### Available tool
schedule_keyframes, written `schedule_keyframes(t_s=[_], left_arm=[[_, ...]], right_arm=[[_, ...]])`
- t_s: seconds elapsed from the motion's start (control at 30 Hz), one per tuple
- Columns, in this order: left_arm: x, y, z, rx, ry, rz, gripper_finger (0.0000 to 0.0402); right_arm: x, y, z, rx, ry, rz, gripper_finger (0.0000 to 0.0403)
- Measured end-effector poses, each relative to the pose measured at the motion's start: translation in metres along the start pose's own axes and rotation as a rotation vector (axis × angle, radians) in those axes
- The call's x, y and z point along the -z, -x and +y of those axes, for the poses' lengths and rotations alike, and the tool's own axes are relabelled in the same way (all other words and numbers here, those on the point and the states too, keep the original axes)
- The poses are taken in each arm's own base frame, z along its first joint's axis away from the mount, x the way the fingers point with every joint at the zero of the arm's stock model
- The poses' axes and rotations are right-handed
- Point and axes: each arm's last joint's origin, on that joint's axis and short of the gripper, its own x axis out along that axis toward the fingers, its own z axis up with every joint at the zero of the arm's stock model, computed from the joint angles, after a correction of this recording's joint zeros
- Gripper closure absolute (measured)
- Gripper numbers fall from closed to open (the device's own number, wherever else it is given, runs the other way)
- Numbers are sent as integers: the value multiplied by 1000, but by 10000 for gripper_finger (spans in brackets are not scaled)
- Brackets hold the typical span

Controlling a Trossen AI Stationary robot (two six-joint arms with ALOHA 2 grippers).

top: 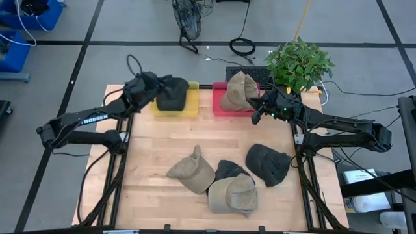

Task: Pick & Place hat
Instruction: Put the brown cap into the red bin

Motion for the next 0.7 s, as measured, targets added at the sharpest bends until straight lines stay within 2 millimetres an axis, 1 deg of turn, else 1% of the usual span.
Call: schedule_keyframes(t_s=[0.07, 0.13, 0.33, 0.4, 0.47, 0.53, 0.7], left_arm=[[0, 3, -15, 78, -96, 38, 396], [-2, 8, -30, 121, -147, 73, 397], [-11, 19, -81, 182, -211, 124, 398], [-10, 21, -98, 194, -239, 149, 399], [-5, 23, -115, 216, -290, 186, 399], [5, 24, -130, 244, -341, 224, 399], [30, 31, -167, 330, -352, 292, 397]], right_arm=[[0, 0, 0, 0, 0, 0, 365], [0, 0, 0, -1, 0, 0, 364], [0, 0, 1, -30, -32, 5, 365], [0, 0, 1, -32, -50, 6, 365], [0, 0, 1, -33, -52, 6, 365], [0, 0, 2, -57, -62, 10, 364], [3, 1, 5, -176, -110, 54, 369]])
